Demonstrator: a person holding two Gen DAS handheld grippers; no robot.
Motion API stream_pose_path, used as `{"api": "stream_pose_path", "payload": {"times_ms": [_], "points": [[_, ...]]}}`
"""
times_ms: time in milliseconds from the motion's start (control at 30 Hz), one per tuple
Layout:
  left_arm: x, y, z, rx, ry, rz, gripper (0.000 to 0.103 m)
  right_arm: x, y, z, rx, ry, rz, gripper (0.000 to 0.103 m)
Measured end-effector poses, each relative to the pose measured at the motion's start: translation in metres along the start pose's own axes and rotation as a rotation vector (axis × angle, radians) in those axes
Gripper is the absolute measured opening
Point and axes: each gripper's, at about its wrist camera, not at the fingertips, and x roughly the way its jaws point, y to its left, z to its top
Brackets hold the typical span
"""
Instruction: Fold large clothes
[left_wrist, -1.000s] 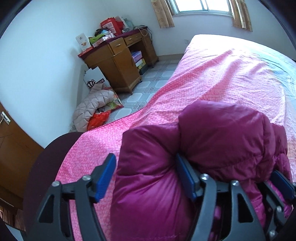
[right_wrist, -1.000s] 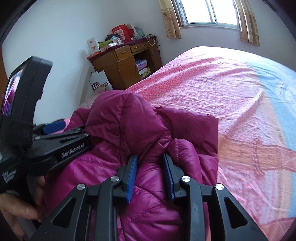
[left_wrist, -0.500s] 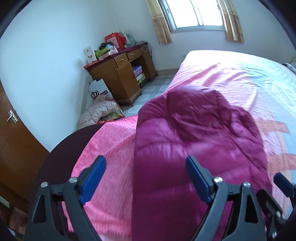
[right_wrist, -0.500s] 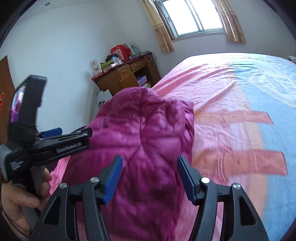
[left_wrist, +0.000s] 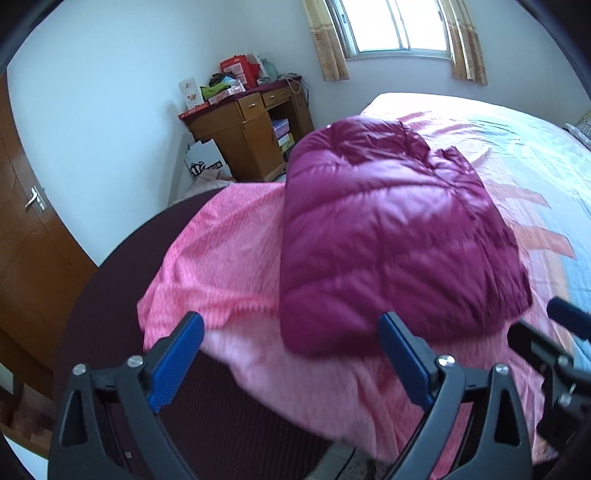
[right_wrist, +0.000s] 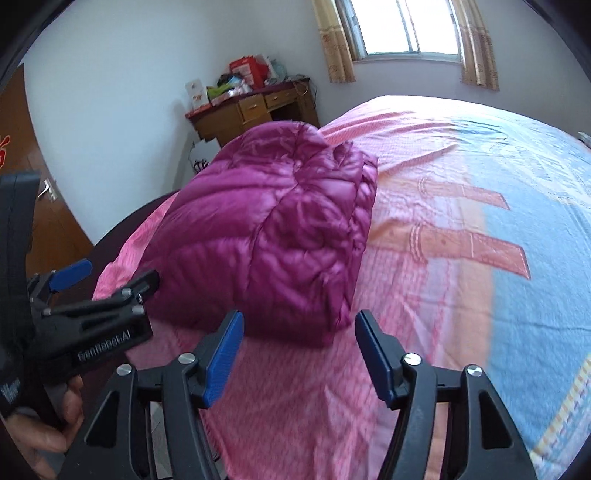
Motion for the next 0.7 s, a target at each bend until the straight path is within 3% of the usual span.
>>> {"api": "stream_pose_path", "payload": {"times_ms": [133,267,433,700], "points": [[-0.017,0.006,-0.004,-0.055,-0.02,0.0,0.097,-0.019,0.001,-0.002,-0.002,-0.022,0.009,0.069],[-0.051,0.012,0.003,-0.091,-0.116,-0.003,0.102,-0.045,0.0,0.003,0.003,-0.09,-0.003,0.069],[-0.098,0.015,0.007,-0.114,-0.261,-0.003,0.103,-0.089,0.001,0.013,0.033,-0.227,-0.007,0.073],[-0.131,0.022,0.012,-0.137,-0.347,-0.061,0.103,-0.147,0.013,0.021,0.007,-0.436,-0.02,0.083]]}}
